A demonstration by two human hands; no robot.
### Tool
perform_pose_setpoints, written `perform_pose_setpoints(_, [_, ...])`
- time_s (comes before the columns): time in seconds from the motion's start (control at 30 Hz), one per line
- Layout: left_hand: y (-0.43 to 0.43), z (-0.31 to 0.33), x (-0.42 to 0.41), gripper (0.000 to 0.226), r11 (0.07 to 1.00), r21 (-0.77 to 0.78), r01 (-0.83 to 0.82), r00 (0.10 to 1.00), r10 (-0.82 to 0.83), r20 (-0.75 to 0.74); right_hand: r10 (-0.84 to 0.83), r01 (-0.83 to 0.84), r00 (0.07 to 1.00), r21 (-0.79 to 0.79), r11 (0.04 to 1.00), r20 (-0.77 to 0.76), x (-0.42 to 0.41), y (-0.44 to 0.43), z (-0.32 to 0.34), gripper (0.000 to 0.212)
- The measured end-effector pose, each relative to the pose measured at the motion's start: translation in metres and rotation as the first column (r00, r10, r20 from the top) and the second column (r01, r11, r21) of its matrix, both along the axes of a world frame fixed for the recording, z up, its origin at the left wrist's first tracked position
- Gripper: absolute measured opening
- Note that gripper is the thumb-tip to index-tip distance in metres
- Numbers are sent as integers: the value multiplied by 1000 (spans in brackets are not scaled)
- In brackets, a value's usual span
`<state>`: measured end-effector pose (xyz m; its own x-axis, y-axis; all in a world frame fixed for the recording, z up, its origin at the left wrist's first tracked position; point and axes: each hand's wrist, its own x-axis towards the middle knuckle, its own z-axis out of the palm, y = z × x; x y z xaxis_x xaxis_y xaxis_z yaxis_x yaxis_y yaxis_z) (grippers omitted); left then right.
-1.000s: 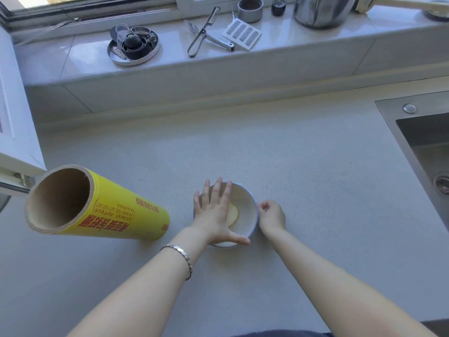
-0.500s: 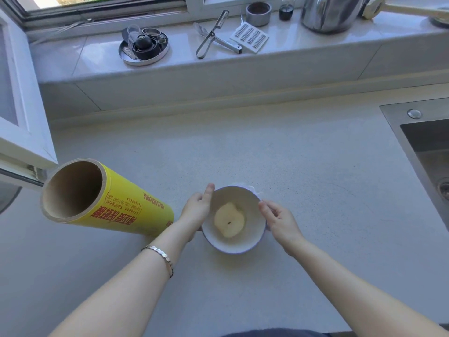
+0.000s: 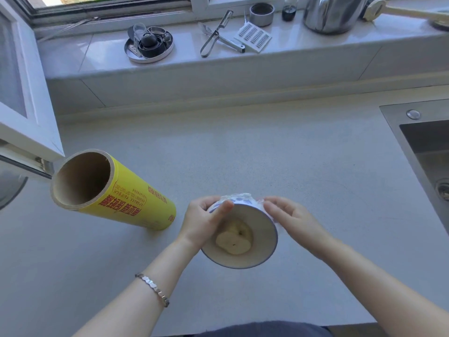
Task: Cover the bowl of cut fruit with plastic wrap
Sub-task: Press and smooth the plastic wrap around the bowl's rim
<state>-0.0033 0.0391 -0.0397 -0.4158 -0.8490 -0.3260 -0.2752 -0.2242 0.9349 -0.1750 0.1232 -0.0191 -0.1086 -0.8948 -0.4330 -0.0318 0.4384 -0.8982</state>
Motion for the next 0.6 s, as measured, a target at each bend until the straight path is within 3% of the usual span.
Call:
perform_pose_setpoints(0.1, [4,8,1,32,1000,-20,-1,1000,1,14,47,-47,999,35,998,-7,0,-14,14,23])
perform_pose_setpoints(0.23, [9,17,1,28,998,-60,10,1000,-9,21,31,-30,998,23,999,-50,6,-30,26,9])
perform_pose_setpoints(0.37, [9,20,5,26,995,-88,41,998,-37,47,40,-40,999,2,999,-19,4,-37,35,21])
perform_pose_setpoints(0.47, [10,22,5,19,990,-102,98,992,-90,85,-47,45,998,-51,998,-48,3,-43,35,22])
perform_pose_setpoints(0.6, [6,25,2,16,983,-126,132,990,-125,62,-76,91,990,123,988,-117,8,-47,20,25])
